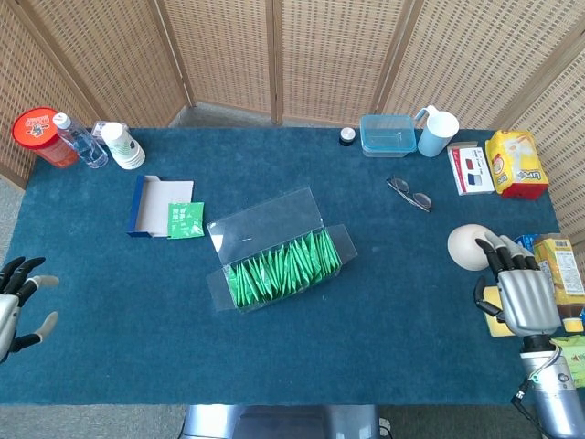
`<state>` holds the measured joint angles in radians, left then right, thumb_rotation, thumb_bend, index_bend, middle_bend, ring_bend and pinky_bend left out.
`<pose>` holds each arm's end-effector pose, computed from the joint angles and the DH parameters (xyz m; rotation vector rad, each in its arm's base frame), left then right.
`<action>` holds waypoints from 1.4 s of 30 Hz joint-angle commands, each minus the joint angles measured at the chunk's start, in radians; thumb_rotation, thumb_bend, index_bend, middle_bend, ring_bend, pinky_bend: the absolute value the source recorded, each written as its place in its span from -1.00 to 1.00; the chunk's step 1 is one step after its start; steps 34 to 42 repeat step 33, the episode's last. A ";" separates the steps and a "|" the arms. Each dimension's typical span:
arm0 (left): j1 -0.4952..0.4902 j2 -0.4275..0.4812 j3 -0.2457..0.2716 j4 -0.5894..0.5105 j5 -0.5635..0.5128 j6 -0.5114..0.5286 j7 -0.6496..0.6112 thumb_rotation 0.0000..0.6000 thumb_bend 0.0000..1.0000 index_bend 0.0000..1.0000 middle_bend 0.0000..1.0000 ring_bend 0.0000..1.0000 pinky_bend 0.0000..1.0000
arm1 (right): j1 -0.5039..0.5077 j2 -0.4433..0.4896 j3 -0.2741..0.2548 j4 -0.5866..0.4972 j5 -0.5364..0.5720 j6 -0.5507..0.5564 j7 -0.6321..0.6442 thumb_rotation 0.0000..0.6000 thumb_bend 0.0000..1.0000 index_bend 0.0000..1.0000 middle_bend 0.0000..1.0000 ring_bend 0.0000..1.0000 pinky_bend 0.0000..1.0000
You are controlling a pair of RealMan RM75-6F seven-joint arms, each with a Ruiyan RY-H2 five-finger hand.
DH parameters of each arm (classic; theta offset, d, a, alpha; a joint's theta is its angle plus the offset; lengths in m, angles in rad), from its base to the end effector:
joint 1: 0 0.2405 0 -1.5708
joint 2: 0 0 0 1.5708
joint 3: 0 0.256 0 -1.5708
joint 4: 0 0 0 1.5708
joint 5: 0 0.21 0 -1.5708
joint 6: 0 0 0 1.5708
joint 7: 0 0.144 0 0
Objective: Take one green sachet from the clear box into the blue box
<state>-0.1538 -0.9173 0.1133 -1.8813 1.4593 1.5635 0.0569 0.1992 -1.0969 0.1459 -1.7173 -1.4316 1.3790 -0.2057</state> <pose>-0.2766 0.1632 0.1910 -1.4126 -0.9489 -0.8644 -0.2719 -0.2314 0.1592 1.4547 -0.7799 0.8776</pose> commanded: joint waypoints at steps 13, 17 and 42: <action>0.031 -0.007 -0.025 -0.007 0.020 -0.018 -0.009 1.00 -0.40 -0.37 -0.72 -0.85 -0.37 | -0.010 0.004 -0.020 0.000 -0.030 0.023 0.029 0.06 0.44 -0.77 -0.73 -0.78 -0.62; 0.030 -0.010 -0.033 -0.008 0.017 -0.036 -0.002 1.00 -0.40 -0.37 -0.72 -0.85 -0.37 | -0.007 0.006 -0.021 0.002 -0.025 0.017 0.031 0.06 0.43 -0.76 -0.73 -0.78 -0.62; 0.035 -0.011 -0.064 -0.019 0.009 -0.064 0.018 1.00 -0.40 -0.37 -0.72 -0.85 -0.37 | 0.010 -0.010 -0.019 0.029 -0.014 -0.001 0.043 0.06 0.43 -0.76 -0.73 -0.78 -0.62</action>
